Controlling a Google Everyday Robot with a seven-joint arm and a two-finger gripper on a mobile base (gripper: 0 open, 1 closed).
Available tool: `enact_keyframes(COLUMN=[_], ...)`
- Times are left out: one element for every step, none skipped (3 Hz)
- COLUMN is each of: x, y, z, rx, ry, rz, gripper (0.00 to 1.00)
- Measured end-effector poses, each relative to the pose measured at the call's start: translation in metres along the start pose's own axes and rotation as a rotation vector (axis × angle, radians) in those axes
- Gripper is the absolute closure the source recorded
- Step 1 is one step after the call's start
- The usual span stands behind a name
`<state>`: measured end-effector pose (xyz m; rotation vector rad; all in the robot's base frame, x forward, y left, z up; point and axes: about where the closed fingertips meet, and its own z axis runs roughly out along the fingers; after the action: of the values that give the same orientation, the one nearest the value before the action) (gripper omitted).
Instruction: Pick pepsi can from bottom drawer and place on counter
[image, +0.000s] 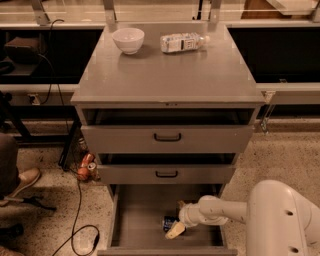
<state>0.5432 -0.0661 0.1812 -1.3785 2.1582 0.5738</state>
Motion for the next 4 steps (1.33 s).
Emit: enact_keyframes(x=[0.019,0.037,0.053,0.057], y=[-0.01,-0.021,-0.028,-0.03], z=[0.01,0.019,0.031,0.035], rx=[0.002,-0.007,-0.035,-0.045], ry=[-0.02,-0.028,0.003,0.019], rz=[-0.064,-0.115,-0.148,-0.16], gripper=[0.0,0.0,0.26,0.48])
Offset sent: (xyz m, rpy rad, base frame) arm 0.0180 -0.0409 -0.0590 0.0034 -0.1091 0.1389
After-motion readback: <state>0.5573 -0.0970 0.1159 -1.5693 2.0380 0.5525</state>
